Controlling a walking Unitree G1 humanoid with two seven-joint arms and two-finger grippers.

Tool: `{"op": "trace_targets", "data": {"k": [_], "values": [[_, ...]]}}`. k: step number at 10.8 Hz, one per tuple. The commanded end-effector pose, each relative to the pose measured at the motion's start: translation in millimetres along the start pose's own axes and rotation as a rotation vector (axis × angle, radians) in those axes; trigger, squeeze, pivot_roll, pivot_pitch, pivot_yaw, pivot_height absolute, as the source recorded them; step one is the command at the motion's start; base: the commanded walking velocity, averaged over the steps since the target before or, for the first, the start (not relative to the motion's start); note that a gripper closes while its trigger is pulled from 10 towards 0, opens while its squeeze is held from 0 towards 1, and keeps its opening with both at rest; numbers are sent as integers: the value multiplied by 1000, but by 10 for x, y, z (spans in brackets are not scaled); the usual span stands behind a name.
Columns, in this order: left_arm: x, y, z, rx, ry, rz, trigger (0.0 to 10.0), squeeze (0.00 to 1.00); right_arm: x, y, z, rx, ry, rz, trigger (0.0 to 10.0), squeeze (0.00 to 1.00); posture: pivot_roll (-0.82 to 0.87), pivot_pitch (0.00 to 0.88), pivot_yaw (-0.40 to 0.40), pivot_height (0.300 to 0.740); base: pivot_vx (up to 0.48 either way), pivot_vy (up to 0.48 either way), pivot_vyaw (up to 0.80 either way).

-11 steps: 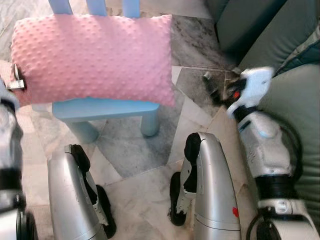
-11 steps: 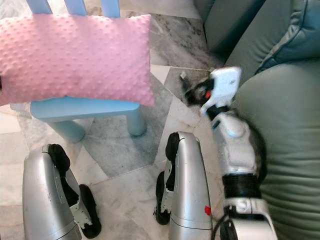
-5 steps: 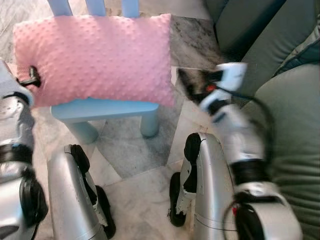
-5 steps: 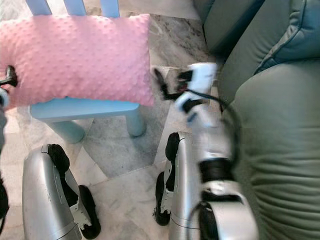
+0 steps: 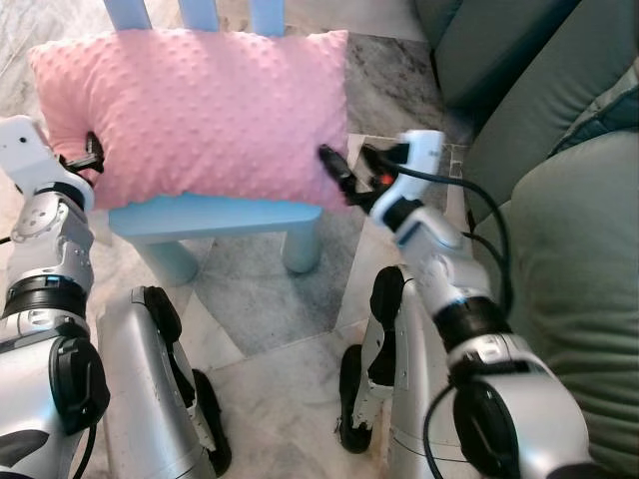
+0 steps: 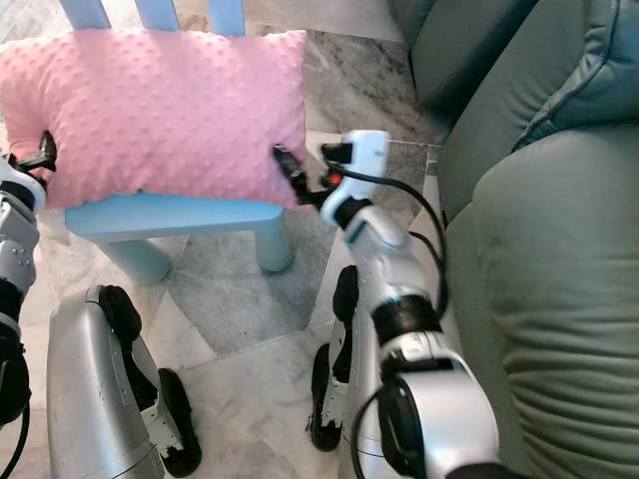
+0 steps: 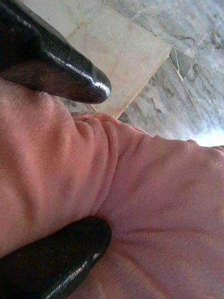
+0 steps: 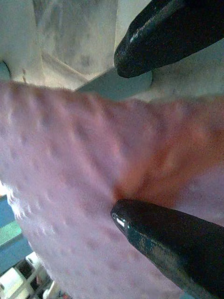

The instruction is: Move the pillow to the sofa

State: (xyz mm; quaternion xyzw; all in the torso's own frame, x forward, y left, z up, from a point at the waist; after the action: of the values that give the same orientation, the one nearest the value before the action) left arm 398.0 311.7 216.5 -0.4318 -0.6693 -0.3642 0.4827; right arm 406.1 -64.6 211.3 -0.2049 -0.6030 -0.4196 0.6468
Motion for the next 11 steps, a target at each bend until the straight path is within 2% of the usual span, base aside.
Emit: {"op": "trace_targets", "data": {"k": [1, 2, 4, 5, 7, 9, 10, 11], "values": [[-288, -49, -74, -39, 18, 110, 10000, 0, -40, 27, 42, 35, 32, 10, 10000, 0, -29, 497, -115, 393, 0, 0, 0], [-302, -50, -88, -47, 23, 118, 10000, 0, 26, 99, 131, 106, -10, 5, 10000, 0, -23, 499, -117, 393, 0, 0, 0], [-310, -49, -113, -63, 17, 122, 10000, 0, 102, 197, 271, 206, -29, -6, 10000, 0, -18, 505, -124, 393, 0, 0, 0], [-318, -51, -134, -70, 13, 123, 10000, 0, 56, 216, 365, 277, -26, 15, 10000, 0, -15, 506, -127, 393, 0, 0, 0], [-339, -54, -174, -90, 7, 135, 10000, 0, -74, 191, 447, 339, -41, 63, 10000, 0, -15, 507, -129, 393, 0, 0, 0], [-375, -63, -256, -144, 4, 158, 10000, 0, -265, 108, 456, 368, -116, 133, 10000, 0, -20, 509, -130, 393, 0, 0, 0], [-406, -77, -360, -211, -20, 173, 0, 0, -312, 98, 427, 333, -148, 151, 10000, 0, -21, 508, -130, 393, 0, 0, 0], [-419, -87, -425, -255, -28, 179, 0, 0, -334, 100, 410, 304, -167, 159, 10000, 0, -19, 509, -129, 393, 0, 0, 0]]}}
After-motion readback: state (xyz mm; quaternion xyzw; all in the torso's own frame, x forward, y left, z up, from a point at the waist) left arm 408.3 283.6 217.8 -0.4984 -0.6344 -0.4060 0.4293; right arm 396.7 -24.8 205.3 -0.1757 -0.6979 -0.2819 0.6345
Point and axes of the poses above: a point about 5 cm out from each wrist's last joint towards the gripper, its own y axis pointing out of the wrist towards the gripper, its own x axis along the axis of the wrist's last joint, z = x × y, the point moved 2 cm from there along y, pointing out of the wrist towards the gripper, and after that the axes turned 5 degrees about -y, right-handed, at the moved point
